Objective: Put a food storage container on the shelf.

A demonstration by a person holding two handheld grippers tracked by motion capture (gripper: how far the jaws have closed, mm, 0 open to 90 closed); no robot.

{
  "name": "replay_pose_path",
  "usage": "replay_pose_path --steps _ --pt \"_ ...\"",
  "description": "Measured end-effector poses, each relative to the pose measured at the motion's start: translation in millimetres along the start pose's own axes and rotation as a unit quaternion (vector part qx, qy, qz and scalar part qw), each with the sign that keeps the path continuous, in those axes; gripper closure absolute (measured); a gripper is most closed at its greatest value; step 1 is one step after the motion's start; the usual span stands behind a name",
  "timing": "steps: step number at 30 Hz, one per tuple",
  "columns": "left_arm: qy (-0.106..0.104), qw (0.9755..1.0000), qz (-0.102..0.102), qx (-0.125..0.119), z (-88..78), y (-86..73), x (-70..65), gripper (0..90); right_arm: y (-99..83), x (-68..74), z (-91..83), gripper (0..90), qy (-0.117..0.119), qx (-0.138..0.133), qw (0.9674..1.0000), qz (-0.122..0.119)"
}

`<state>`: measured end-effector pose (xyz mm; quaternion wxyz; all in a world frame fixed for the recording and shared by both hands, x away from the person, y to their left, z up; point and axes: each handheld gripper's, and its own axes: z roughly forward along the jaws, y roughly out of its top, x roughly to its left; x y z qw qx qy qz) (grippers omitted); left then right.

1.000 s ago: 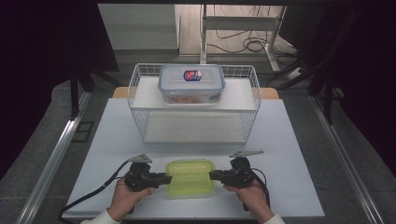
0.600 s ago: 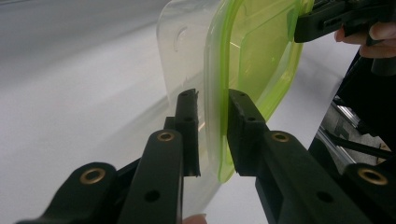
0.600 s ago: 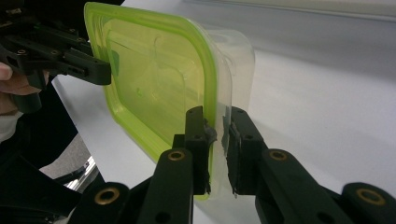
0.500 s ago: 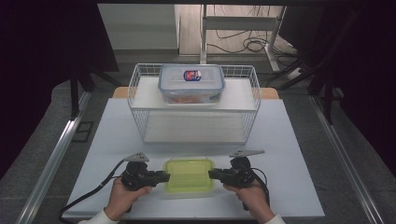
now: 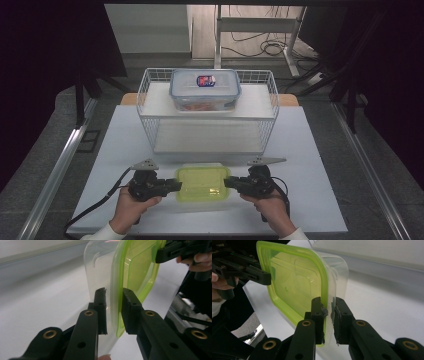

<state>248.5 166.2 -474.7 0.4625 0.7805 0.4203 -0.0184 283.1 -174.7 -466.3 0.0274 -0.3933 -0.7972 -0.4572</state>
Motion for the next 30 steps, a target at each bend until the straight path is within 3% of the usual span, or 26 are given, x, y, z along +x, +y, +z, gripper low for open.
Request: replay_pose_path --steps 5,12,30 --pt "0.017 0.9997 0.018 -0.004 -7.8 11.3 -5.5 76.6 8.7 3.8 -3.0 79.8 -0.002 -0.008 0.9999 -0.008" --pt "0.013 0.9995 0.027 -0.015 -17.3 28.6 -12.1 76.5 27.2 10.8 -19.1 79.7 -0.002 -0.031 0.9992 -0.024" --pt "0.01 0.9979 0.045 -0.046 -44.1 79.6 -23.2 76.7 81.9 28.2 -51.1 79.8 -0.025 -0.046 0.997 -0.058"
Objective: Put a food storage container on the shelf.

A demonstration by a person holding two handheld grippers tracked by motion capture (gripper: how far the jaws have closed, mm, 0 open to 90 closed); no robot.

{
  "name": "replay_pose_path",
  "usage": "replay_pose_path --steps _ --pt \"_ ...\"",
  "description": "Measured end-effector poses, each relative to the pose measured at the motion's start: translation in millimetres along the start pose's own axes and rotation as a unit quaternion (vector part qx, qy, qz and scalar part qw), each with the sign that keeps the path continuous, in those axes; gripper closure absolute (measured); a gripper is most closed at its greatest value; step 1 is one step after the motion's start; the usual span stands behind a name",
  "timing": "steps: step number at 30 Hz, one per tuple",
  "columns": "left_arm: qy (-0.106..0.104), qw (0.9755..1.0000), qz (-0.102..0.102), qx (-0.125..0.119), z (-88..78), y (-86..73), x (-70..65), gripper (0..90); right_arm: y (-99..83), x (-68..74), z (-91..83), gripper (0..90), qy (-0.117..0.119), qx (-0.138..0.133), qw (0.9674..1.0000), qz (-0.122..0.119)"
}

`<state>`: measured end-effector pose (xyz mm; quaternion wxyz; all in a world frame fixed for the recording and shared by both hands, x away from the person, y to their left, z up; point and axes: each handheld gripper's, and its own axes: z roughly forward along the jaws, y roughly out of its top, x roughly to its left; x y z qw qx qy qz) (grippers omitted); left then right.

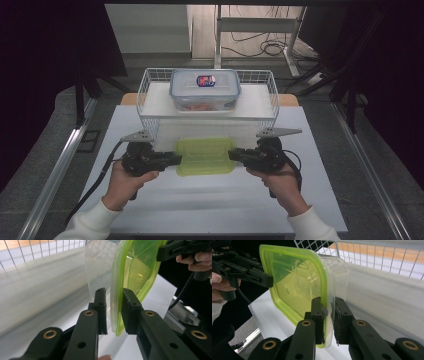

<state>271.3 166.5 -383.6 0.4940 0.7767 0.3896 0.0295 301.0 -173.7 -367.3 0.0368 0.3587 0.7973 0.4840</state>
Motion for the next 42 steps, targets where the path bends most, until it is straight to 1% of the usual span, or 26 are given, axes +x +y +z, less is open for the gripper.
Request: replay_pose_path --steps 2,8,10,15,19,20,23,25,27,32,35,36,38,42 --pt "-0.001 1.0 0.003 -0.004 -4.1 8.1 0.3 76.8 8.0 1.2 -2.7 79.8 0.001 -0.002 1.0 -0.002" --pt "0.009 0.9996 0.021 -0.014 -18.0 35.7 -3.5 76.8 36.4 5.3 -13.2 79.8 -0.001 -0.014 0.9998 -0.013" --pt "0.007 0.9996 0.021 -0.018 -21.3 44.4 -3.2 76.9 46.4 6.3 -17.1 79.8 -0.001 -0.019 0.9997 -0.016" --pt "0.015 0.9992 0.03 -0.02 -26.9 65.2 -2.2 76.7 67.7 5.2 -22.1 79.7 -0.003 -0.024 0.9995 -0.018" --pt "0.014 0.9993 0.029 -0.02 -30.8 80.5 0.8 76.8 83.0 3.8 -24.5 79.8 -0.004 -0.028 0.9995 -0.016" --pt "0.013 0.9994 0.028 -0.018 -31.7 84.3 1.8 76.8 86.8 3.8 -25.0 79.8 -0.006 -0.028 0.9994 -0.02" --pt "0.017 0.9994 0.025 -0.017 -33.5 94.9 4.5 76.8 99.1 3.6 -26.5 79.8 -0.006 -0.026 0.9994 -0.022" --pt "0.021 0.9993 0.026 -0.015 -34.3 102.1 6.5 76.9 107.4 3.4 -26.9 79.7 -0.013 -0.023 0.9994 -0.024" --pt "0.024 0.9991 0.028 -0.02 -35.4 108.9 8.0 77.0 115.1 2.3 -26.5 79.8 -0.015 -0.022 0.9993 -0.025" --pt "0.019 0.9995 0.018 -0.018 -35.7 126.5 16.3 77.2 131.4 -4.5 -25.9 79.8 -0.013 -0.024 0.9995 -0.018" --pt "0.03 0.9993 0.017 -0.015 -33.9 136.6 22.0 77.5 140.7 -7.5 -23.3 79.7 -0.018 -0.027 0.9994 -0.015" --pt "0.03 0.9993 0.013 -0.016 -33.8 139.3 24.7 77.6 143.5 -8.7 -22.0 79.7 -0.02 -0.029 0.9993 -0.015" --pt "0.022 0.9996 0.004 -0.018 -34.0 144.0 30.4 77.9 149.0 -11.3 -19.8 79.7 -0.019 -0.031 0.9993 -0.011" --pt "0.022 0.9996 0.001 -0.02 -34.6 153.1 36.4 77.9 158.7 -18.6 -15.0 79.8 -0.016 -0.031 0.9994 -0.004"
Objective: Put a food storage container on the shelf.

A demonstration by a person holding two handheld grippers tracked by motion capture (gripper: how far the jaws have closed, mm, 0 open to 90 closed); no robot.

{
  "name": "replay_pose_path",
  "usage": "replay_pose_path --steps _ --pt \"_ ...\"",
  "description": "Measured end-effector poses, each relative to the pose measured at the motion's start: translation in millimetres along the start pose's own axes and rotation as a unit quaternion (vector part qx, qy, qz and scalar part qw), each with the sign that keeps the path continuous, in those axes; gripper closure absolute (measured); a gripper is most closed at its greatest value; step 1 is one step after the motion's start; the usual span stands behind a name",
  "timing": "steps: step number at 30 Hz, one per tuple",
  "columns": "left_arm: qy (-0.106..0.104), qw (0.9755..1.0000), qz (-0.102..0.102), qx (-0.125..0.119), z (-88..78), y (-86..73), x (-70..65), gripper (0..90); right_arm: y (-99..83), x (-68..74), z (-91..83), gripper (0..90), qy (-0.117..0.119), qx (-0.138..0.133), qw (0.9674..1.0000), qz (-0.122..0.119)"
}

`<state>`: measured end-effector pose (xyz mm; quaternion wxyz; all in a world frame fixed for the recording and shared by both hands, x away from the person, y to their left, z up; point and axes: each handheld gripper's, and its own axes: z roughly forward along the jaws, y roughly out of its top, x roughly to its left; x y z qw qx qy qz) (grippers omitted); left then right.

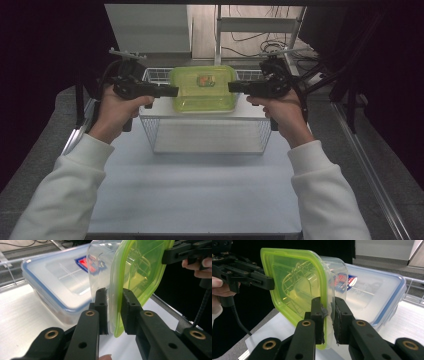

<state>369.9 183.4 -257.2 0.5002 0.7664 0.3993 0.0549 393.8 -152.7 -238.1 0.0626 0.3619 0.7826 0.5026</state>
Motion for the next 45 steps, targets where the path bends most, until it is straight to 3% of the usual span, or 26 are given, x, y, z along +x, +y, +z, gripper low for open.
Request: replay_pose_path --steps 8,13,19,23,24,31,35,39,45 --pt "0.01 0.9999 -0.004 0.009 7.5 21.5 11.8 78.2 13.3 -19.6 12.7 79.7 0.002 0.001 0.9995 0.032" --pt "0.005 0.9997 -0.021 0.012 13.9 24.8 22.9 77.5 20.1 -27.6 20.7 79.3 0.003 0.007 0.9987 0.05" --pt "-0.008 0.9991 -0.04 0.015 22.1 28.3 30.1 72.6 26.9 -32.6 26.0 76.8 -0.011 0.006 0.9981 0.061" --pt "-0.011 0.9977 -0.067 0.007 28.1 30.8 38.2 69.7 28.9 -37.3 31.6 73.4 -0.011 0.002 0.9972 0.074" --pt "-0.013 0.9969 -0.077 0.006 29.7 31.3 39.4 68.2 29.2 -38.4 33.6 71.7 -0.012 0.003 0.997 0.076" --pt "-0.006 0.9966 -0.082 0.012 37.0 31.9 44.2 58.0 28.7 -47.1 42.1 62.2 -0.024 0.008 0.9957 0.089" --pt "0.002 0.9962 -0.087 0.001 39.3 31.6 44.3 48.9 27.0 -49.4 46.4 57.3 -0.029 0.004 0.995 0.095" --pt "-0.006 0.9957 -0.093 0.002 42.5 31.6 44.7 31.2 25.1 -52.1 47.4 50.4 -0.031 -0.004 0.9941 0.104" --pt "-0.023 0.9963 -0.082 -0.007 40.1 30.8 40.2 22.6 23.6 -53.8 43.8 45.2 -0.035 -0.017 0.9931 0.11"
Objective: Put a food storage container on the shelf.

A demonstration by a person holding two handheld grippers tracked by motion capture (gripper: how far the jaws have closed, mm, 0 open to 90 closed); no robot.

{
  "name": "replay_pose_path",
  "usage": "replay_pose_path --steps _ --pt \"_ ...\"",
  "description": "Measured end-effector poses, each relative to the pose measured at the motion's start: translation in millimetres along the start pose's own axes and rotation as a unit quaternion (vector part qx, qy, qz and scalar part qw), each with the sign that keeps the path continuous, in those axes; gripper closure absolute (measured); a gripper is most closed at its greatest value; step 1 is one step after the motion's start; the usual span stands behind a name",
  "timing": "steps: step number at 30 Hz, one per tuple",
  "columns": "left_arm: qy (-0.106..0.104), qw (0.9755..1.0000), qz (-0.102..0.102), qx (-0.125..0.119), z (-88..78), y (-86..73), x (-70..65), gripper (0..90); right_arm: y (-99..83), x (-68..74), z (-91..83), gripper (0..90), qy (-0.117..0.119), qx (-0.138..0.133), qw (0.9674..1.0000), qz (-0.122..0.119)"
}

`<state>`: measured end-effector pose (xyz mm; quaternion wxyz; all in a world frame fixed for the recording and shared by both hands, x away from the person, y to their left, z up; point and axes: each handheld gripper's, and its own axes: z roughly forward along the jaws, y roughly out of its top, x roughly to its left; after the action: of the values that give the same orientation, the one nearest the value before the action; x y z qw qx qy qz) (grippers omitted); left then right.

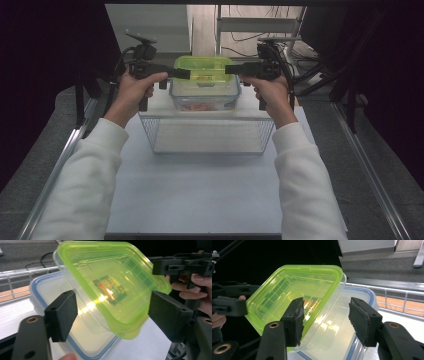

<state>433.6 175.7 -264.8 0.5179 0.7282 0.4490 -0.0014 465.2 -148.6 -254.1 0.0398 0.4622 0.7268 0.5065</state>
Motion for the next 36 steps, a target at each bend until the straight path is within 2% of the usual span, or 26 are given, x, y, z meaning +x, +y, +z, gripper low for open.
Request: replay_pose_path --steps 2,5,8,10,12,15,16,21,24,27,36 --pt "-0.006 1.0 0.002 -0.002 -1.5 -0.3 -1.2 20.5 -0.7 0.8 -3.5 44.3 0.003 -0.007 1.0 -0.003" --pt "-0.001 1.0 0.009 -0.003 -5.6 -2.3 -4.1 19.2 -1.4 0.7 -11.6 43.3 0.004 -0.018 0.9998 -0.002" --pt "-0.004 1.0 0.007 -0.005 -6.9 -6.3 -6.7 27.2 -3.1 -2.2 -20.7 43.2 0.0 -0.025 0.9997 0.002" --pt "-0.001 1.0 0.009 -0.002 -5.8 -7.6 -7.2 27.8 -4.9 -3.9 -26.7 43.1 -0.002 -0.03 0.9995 0.004" --pt "0.004 1.0 0.001 -0.005 -4.1 -8.2 -8.3 27.8 -6.8 -5.0 -31.4 42.7 -0.004 -0.032 0.9995 0.005" --pt "0.004 1.0 -0.001 -0.005 -3.4 -9.0 -7.7 24.5 -9.2 -6.3 -37.1 42.6 -0.008 -0.033 0.9994 0.002" --pt "0.01 0.9999 -0.001 -0.008 -4.0 -9.2 -7.8 22.3 -9.8 -7.0 -39.0 42.6 -0.008 -0.032 0.9995 0.002" --pt "0.014 0.9994 -0.004 -0.031 -17.1 -10.9 -5.5 16.8 -15.0 -9.5 -45.8 42.4 -0.005 -0.034 0.9994 0.001" --pt "0.024 0.9993 0.003 -0.03 -25.2 -15.0 -4.9 15.9 -21.3 -10.9 -48.5 42.4 -0.001 -0.03 0.9995 -0.004" --pt "0.021 0.9992 0.001 -0.034 -31.9 -21.6 -3.6 16.0 -27.3 -11.7 -50.4 42.4 0.004 -0.024 0.9997 -0.01" --pt "0.013 0.9998 0.012 -0.01 -44.1 -46.2 -3.8 16.1 -47.3 -11.4 -58.7 41.1 0.02 0.002 0.9995 -0.023"
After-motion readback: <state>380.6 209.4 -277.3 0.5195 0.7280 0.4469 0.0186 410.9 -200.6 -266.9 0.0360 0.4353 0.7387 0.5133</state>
